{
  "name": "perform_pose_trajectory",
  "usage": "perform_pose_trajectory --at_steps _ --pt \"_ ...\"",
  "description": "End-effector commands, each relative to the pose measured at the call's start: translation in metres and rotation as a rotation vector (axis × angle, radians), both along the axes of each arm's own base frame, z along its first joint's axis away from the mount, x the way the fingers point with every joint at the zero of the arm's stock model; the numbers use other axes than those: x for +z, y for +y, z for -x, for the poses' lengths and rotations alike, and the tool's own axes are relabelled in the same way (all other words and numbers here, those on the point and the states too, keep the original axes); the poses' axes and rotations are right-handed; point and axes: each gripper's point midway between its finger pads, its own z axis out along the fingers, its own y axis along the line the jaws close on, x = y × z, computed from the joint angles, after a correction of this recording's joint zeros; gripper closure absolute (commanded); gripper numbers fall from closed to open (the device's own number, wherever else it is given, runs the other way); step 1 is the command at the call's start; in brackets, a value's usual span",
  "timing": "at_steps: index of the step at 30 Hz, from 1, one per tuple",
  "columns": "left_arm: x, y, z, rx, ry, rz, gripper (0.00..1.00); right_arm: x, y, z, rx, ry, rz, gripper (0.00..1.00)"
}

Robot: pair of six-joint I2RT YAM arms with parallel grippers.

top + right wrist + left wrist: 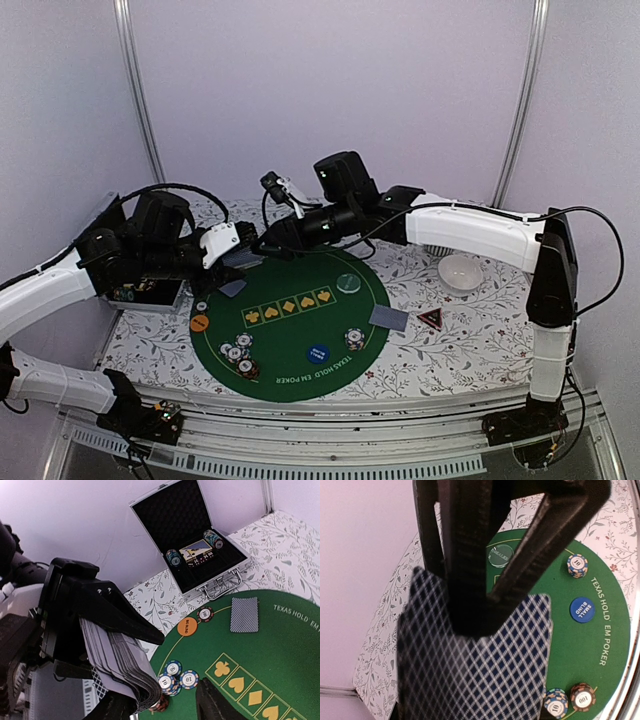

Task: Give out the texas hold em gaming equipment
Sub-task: Pick up the poker card from the face-down deck piles.

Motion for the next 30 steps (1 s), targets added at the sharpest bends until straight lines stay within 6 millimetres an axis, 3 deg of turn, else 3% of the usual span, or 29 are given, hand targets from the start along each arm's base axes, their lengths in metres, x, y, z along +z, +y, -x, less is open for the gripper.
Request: perform_pose_trajectory --at_steps 1,12,30 --pt "0.011 -0.006 0.001 -0.019 -0.032 0.031 0.6 0.017 -0.009 0.0 0.005 -0.008 -0.01 0.58" --pt "0.008 -0.004 0.001 -0.013 -0.031 0.023 0.6 0.027 -0.012 0.007 0.03 -0.002 -0.024 0.96" --pt "0.007 -0.001 -0.002 0.01 -0.039 0.013 0.6 0.058 -0.043 0.009 -0.005 -0.066 -0.029 0.98"
